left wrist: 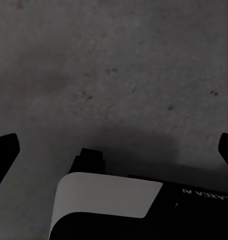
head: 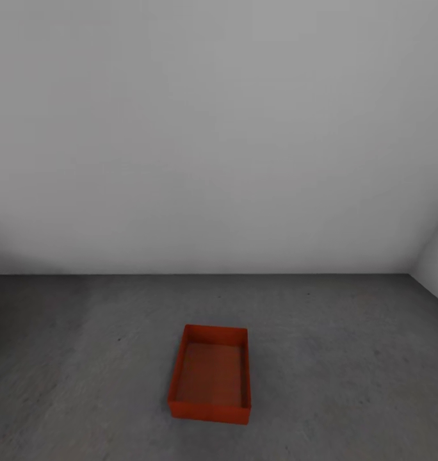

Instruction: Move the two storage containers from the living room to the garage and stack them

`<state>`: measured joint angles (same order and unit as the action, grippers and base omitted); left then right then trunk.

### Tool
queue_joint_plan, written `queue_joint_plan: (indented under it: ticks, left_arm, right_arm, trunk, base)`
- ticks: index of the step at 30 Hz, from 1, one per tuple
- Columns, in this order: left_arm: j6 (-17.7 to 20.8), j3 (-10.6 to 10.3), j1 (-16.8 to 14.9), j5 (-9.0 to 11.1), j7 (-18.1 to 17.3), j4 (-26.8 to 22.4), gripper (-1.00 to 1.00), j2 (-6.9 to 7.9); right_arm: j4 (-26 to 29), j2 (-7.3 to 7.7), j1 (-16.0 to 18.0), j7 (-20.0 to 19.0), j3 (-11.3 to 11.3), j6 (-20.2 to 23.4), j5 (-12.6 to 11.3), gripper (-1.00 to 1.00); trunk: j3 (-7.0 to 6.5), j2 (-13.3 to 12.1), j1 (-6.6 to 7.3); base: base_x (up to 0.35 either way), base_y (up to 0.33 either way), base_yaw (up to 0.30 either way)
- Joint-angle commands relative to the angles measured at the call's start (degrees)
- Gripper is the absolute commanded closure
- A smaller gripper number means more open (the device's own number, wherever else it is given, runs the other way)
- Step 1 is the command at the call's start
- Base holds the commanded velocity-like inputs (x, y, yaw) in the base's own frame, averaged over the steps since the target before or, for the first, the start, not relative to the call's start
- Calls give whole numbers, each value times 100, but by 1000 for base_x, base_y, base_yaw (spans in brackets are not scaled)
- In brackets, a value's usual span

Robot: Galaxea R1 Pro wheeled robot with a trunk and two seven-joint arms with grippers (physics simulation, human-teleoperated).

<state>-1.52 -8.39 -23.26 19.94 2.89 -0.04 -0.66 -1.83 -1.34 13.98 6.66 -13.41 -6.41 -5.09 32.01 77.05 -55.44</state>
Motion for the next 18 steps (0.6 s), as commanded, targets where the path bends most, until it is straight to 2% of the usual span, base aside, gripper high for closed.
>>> queue_joint_plan:
  ticks: [1, 18]
  left_arm:
    - [-16, -49, -3, 46, 20, 4, -100, -2]
    - [-15, -47, -3, 61, 18, 4, -100, 16]
  right_arm:
    - [-19, -4, 6, 11, -47, -36, -53, -100]
    - [-11, 24, 7, 17, -56, 24, -12, -100]
  trunk:
    - [-23, -39, 23]
    - [-374, -721, 396]
  base:
    - [0, 0, 0]
    - [0, 0, 0]
